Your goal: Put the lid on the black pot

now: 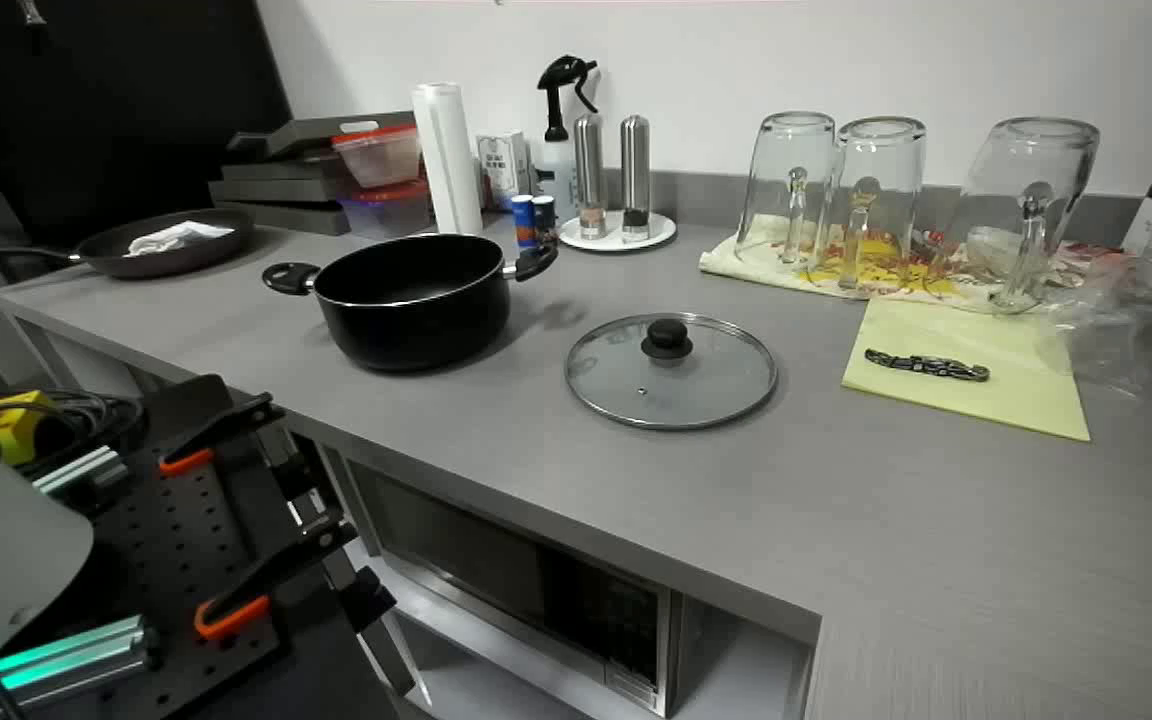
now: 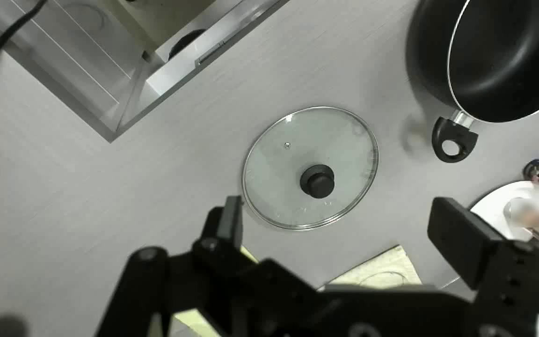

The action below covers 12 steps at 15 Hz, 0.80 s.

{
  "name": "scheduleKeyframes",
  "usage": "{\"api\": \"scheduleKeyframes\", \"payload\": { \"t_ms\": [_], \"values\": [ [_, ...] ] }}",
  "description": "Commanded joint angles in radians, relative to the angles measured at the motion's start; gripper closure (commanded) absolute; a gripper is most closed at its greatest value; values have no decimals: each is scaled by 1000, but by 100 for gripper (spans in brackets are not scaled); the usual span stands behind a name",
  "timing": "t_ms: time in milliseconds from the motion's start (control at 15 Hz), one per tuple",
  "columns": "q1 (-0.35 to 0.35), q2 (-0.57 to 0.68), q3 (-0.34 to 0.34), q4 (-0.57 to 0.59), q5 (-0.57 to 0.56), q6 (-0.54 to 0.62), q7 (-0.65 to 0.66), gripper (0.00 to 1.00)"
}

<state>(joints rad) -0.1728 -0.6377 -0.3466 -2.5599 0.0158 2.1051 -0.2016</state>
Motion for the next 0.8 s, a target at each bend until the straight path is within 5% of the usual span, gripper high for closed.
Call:
{"api": "scheduleKeyframes", "payload": {
  "t_ms": [0, 733],
  "values": [
    [-18, 4, 16, 2, 12, -3, -10, 0],
    [-18, 27, 26, 11, 8, 10, 3, 0]
  ]
}}
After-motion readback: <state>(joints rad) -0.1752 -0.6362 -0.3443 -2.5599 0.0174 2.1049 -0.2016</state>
